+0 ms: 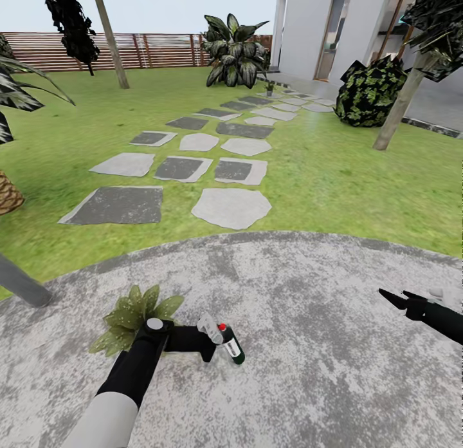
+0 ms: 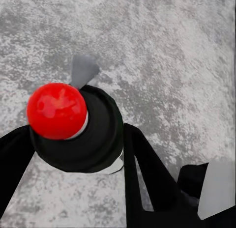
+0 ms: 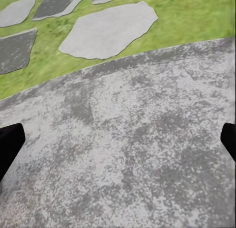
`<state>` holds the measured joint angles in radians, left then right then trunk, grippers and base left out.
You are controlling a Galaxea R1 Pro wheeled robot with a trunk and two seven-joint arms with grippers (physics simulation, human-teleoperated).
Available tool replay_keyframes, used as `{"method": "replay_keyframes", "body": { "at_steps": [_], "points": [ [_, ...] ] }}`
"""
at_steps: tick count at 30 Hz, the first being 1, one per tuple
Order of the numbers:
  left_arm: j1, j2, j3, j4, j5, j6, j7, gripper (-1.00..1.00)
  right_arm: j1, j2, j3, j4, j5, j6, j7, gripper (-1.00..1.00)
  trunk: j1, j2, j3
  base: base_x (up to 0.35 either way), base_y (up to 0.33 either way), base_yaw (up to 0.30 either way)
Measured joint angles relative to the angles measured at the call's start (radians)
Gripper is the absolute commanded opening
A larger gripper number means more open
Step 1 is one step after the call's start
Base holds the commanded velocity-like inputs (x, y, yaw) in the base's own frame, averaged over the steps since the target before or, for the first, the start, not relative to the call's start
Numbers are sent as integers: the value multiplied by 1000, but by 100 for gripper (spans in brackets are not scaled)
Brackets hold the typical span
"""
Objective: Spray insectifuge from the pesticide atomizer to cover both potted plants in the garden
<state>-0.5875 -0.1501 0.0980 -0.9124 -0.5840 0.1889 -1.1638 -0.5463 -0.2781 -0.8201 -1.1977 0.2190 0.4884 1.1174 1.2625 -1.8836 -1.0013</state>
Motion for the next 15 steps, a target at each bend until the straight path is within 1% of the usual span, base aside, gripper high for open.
{"method": "replay_keyframes", "body": {
  "at_steps": [1, 2, 10, 12, 15],
  "points": [
    [0, 0, 0, -5, 17, 0, 0, -100, 0, -1, -3, -2, -1, 0, 0, 100, 0, 0, 0, 103, -312, 0],
    [0, -1, -1, -7, 22, 0, 0, -100, 0, -1, -5, -2, -1, 1, 0, 100, 0, 0, 0, 102, -312, 0],
    [1, -2, 0, -9, 33, 0, 1, -100, 0, 2, -5, -3, -1, 0, 0, 100, 0, 0, 9, 97, -323, 4],
    [0, -2, 0, -9, 34, 0, 0, -100, 0, 2, -5, -3, -1, 0, 0, 100, 0, 0, 12, 41, -145, 48],
    [0, -1, 1, -10, 35, 1, -2, -100, 0, 2, -4, -2, -1, 0, 0, 100, 0, 0, 17, 11, -39, 66]
  ]
}}
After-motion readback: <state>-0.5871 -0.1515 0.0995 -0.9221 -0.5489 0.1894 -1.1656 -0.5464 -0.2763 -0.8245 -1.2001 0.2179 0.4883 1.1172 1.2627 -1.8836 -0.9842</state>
